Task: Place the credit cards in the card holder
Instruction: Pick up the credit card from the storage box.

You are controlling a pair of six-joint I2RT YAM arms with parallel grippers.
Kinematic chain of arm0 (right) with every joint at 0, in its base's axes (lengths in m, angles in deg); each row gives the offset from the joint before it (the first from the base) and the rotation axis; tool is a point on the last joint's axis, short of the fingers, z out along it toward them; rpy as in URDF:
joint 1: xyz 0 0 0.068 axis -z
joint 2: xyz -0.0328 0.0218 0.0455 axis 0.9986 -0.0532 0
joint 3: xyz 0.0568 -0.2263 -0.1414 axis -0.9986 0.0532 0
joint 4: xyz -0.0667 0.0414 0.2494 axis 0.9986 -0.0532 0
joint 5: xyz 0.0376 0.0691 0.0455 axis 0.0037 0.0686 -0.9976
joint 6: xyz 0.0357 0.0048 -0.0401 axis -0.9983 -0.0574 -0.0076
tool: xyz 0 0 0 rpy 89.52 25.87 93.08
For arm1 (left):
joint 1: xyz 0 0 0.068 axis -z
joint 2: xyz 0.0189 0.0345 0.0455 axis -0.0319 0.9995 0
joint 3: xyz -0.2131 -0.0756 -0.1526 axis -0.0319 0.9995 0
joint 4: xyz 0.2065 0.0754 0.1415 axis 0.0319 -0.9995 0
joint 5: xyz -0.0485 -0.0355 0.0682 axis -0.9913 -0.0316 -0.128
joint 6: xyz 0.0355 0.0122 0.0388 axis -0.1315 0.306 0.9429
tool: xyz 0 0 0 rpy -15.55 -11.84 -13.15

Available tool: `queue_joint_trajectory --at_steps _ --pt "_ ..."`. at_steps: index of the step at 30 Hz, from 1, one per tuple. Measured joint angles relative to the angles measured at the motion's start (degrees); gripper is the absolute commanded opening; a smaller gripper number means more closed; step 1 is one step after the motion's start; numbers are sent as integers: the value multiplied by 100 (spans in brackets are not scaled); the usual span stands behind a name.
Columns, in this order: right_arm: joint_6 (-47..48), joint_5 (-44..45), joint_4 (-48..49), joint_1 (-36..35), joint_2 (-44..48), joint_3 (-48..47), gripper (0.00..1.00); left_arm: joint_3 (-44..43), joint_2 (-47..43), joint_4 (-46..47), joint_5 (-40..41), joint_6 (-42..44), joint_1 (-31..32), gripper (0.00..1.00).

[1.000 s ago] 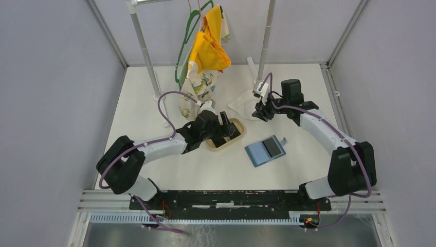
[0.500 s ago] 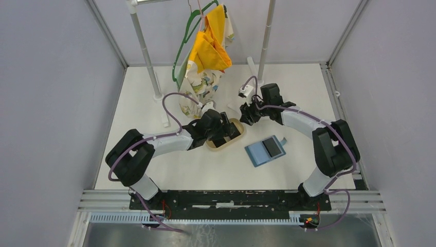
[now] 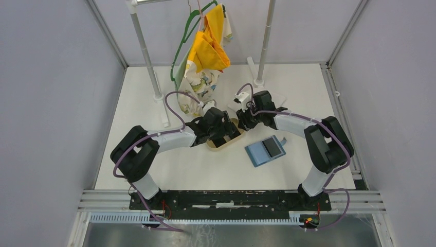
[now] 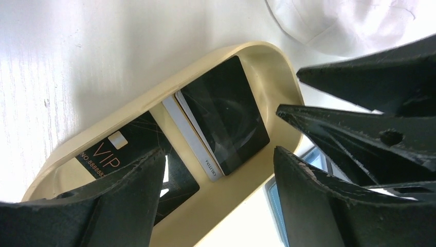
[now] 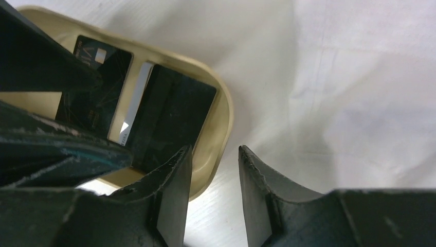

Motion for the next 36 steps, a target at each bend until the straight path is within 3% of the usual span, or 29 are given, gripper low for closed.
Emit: queue_joint_trajectory --at_steps 8,22,36 --pt "-490 -153 299 0 160 584 37 -7 245 105 -168 -186 -129 83" --pt "-1843 -509 1344 -114 599 1534 38 4 251 72 -188 -361 -153 83" --pt "-2107 -374 1484 -203 608 1604 39 -37 297 -72 157 -855 -22 83"
